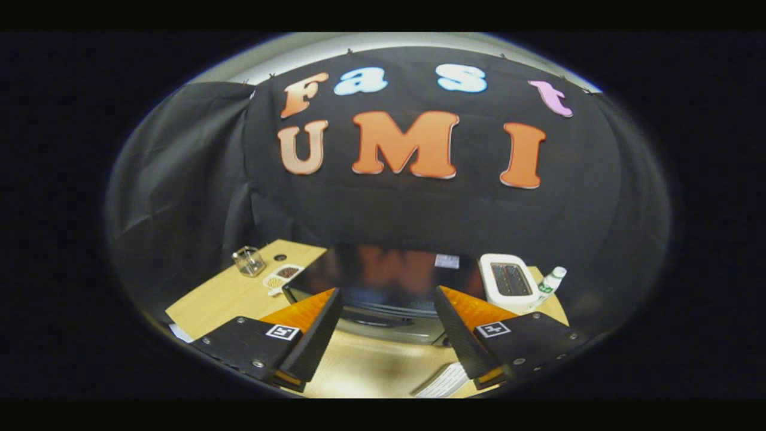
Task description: Open the toaster oven, put the food inside, and close the toaster oven door.
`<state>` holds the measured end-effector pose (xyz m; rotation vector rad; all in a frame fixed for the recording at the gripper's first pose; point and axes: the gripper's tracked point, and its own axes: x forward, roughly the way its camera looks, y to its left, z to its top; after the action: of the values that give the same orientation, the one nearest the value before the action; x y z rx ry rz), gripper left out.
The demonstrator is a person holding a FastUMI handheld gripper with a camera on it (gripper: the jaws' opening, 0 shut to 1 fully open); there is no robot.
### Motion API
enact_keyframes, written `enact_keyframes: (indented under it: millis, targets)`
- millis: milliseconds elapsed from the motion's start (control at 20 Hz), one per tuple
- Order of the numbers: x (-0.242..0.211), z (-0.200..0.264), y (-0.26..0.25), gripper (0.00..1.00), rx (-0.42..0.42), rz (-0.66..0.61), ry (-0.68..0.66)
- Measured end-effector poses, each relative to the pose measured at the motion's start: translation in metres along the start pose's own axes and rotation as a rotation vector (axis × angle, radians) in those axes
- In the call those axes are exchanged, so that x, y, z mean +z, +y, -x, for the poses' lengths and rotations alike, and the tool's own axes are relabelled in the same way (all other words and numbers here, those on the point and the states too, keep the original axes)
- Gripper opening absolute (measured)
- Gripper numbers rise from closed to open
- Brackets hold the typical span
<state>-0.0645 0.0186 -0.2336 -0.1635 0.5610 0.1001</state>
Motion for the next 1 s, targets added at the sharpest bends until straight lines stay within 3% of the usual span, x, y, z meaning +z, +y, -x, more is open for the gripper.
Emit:
enact_keyframes:
  millis: [450,750,1000]
  targets:
    - [0.146,0.061,-0.028,0.97,-0.051,0.056,-0.307]
    - [0.204,0.093,-0.038,0.97,-0.064,0.064,-0.439]
    - [0.223,0.108,-0.055,0.97,-0.070,0.015,-0.475]
